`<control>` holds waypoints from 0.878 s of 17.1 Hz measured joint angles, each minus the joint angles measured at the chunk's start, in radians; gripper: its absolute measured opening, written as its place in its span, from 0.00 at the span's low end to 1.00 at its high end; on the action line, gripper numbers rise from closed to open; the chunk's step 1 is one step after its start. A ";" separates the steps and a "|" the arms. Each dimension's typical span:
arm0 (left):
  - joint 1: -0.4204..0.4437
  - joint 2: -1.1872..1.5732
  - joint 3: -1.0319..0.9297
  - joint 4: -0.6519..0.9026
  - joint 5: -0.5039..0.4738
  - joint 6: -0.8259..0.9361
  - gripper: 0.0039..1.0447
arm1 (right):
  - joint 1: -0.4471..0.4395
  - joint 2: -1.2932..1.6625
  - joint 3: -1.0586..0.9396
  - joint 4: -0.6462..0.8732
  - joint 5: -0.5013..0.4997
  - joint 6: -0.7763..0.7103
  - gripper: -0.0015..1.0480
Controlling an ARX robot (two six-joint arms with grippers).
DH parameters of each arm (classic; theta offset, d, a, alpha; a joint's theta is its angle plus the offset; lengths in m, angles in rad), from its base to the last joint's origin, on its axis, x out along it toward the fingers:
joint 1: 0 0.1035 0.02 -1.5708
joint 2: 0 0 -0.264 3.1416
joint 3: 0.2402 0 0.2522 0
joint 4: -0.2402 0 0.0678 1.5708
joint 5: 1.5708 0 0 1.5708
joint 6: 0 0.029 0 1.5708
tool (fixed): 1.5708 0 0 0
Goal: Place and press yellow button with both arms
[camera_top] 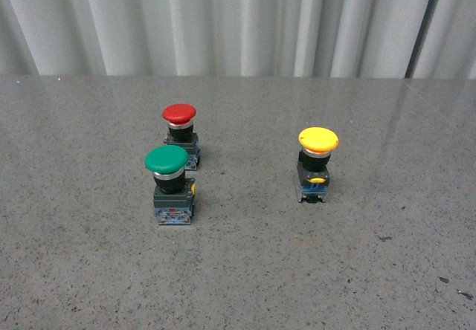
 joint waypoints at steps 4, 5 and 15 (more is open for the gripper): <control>0.000 0.000 0.000 -0.001 -0.002 0.000 0.94 | 0.000 -0.047 -0.040 -0.003 0.001 -0.003 0.02; 0.000 0.000 0.000 0.000 0.001 0.000 0.94 | 0.000 -0.045 -0.040 0.002 0.000 -0.003 0.02; 0.000 0.000 0.000 0.000 0.000 0.000 0.94 | 0.000 -0.050 -0.040 0.005 0.000 -0.004 0.42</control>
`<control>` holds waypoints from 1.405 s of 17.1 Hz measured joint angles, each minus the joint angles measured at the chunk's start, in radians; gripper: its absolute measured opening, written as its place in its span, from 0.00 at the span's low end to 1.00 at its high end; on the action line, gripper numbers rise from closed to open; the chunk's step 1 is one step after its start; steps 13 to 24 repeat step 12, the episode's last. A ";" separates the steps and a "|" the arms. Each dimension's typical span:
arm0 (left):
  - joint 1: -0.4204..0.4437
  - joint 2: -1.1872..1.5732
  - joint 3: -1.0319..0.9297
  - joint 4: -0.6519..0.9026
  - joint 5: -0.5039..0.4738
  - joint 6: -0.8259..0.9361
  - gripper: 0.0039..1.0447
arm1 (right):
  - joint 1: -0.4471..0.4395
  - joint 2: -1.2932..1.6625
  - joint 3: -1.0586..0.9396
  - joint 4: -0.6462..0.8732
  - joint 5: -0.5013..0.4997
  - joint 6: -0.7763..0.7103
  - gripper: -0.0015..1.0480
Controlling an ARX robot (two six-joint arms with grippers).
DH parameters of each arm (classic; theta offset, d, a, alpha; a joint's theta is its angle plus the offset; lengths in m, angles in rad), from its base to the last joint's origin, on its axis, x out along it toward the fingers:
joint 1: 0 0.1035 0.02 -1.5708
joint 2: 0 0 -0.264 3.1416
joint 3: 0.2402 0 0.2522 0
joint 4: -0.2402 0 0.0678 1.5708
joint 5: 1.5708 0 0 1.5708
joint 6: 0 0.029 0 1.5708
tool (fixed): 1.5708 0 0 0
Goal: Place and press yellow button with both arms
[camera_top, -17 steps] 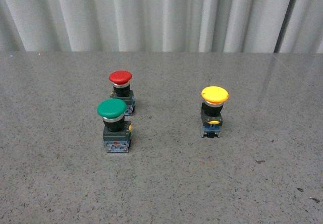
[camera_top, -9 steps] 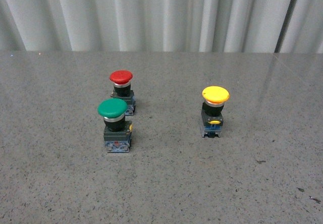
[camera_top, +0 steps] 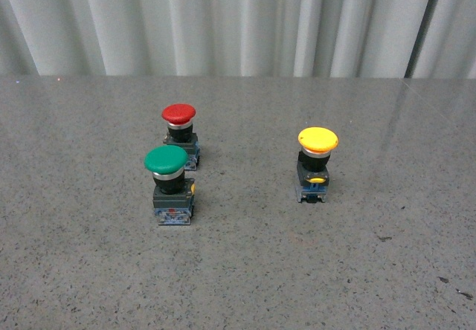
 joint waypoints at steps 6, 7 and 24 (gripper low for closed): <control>0.000 0.000 0.000 0.000 0.000 0.000 0.94 | 0.000 0.000 0.000 0.000 0.000 0.000 0.92; 0.000 0.000 0.000 0.000 0.000 0.000 0.94 | 0.000 0.000 0.000 0.000 0.000 0.000 0.95; 0.000 0.000 0.000 0.000 0.000 0.000 0.94 | 0.000 0.000 0.000 0.000 0.000 0.000 0.94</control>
